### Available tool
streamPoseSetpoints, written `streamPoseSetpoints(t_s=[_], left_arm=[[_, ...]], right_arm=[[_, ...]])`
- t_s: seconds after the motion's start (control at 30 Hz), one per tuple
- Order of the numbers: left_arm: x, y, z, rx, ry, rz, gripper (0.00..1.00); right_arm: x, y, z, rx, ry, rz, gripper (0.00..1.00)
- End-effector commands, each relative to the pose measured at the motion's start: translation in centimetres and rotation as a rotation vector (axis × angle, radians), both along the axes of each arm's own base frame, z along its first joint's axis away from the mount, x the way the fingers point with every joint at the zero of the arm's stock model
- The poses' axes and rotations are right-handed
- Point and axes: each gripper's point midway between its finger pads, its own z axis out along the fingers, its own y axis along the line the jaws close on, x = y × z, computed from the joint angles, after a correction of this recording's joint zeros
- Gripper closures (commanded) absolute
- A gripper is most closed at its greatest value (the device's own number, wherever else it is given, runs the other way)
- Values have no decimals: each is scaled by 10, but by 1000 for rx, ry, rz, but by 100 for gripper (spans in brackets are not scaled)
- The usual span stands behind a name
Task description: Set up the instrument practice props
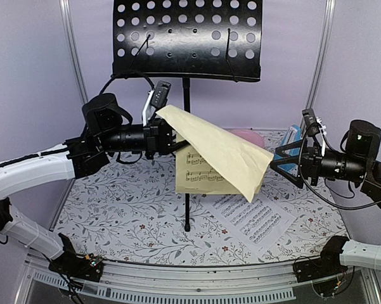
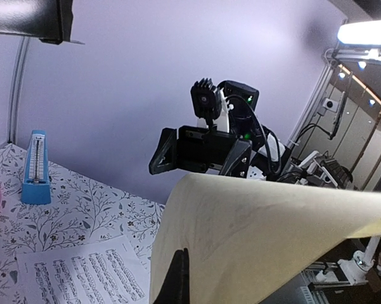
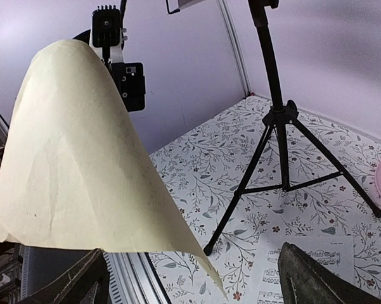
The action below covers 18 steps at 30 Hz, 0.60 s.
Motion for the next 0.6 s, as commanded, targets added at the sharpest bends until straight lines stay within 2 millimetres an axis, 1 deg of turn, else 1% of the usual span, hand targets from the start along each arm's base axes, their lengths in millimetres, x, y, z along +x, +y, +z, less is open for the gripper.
streamPoseSetpoints(t_s=[0.0,0.07,0.13,0.17,0.23,0.33,0.47,0.57], left_arm=[[-1,18,20,-80,6,-1,100],[1,22,21,-92,26,-8,100],[3,25,22,-106,40,-15,100],[4,26,23,-114,43,-18,100],[5,26,22,-112,49,-25,100],[4,25,21,-106,55,-34,100],[9,28,21,-118,78,-33,100],[9,24,16,-92,83,-52,100]], right_arm=[[-6,-5,-10,-16,-11,-3,6],[-6,-5,-15,-23,16,-7,6],[-5,-5,-28,-55,45,-9,5],[-4,-5,-31,-63,51,-9,5],[-3,-3,-26,-53,36,0,3],[-2,2,-16,-27,7,15,3],[1,11,-14,-44,-9,53,5],[8,13,5,-47,-79,34,5]])
